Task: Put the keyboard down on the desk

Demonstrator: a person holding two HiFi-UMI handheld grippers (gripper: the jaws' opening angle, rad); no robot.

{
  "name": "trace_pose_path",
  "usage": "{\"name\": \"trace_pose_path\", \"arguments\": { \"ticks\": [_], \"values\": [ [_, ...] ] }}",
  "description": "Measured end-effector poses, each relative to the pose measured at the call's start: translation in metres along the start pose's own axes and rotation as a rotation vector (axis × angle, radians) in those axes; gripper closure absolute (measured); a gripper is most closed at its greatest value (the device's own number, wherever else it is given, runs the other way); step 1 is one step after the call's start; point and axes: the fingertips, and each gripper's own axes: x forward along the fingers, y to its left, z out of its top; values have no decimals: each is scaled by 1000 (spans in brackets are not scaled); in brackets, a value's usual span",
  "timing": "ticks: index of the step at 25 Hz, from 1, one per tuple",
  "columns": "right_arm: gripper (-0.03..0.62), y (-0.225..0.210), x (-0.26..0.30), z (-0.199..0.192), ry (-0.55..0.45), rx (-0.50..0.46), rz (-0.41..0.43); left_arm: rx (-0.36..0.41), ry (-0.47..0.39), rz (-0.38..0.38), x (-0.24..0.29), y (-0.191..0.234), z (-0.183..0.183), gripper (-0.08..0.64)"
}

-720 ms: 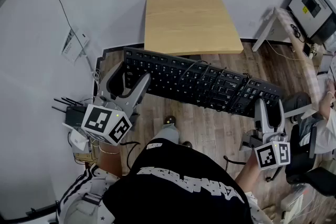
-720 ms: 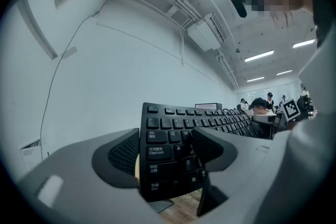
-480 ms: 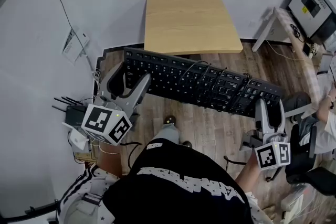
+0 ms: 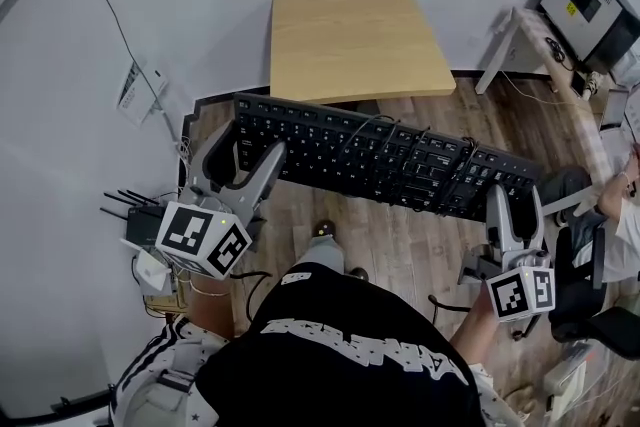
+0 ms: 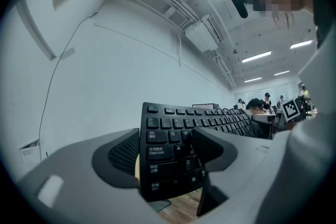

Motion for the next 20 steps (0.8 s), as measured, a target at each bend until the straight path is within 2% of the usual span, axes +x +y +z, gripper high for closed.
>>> {"name": "trace_pose_path", "arguments": {
  "ticks": [13, 20],
  "values": [
    [255, 1, -5, 1, 0, 15, -18, 1, 18, -5, 0, -2, 5, 261],
    [255, 5, -11, 2, -19, -18, -52, -13, -2, -48, 7, 2, -3, 261]
  ]
}}
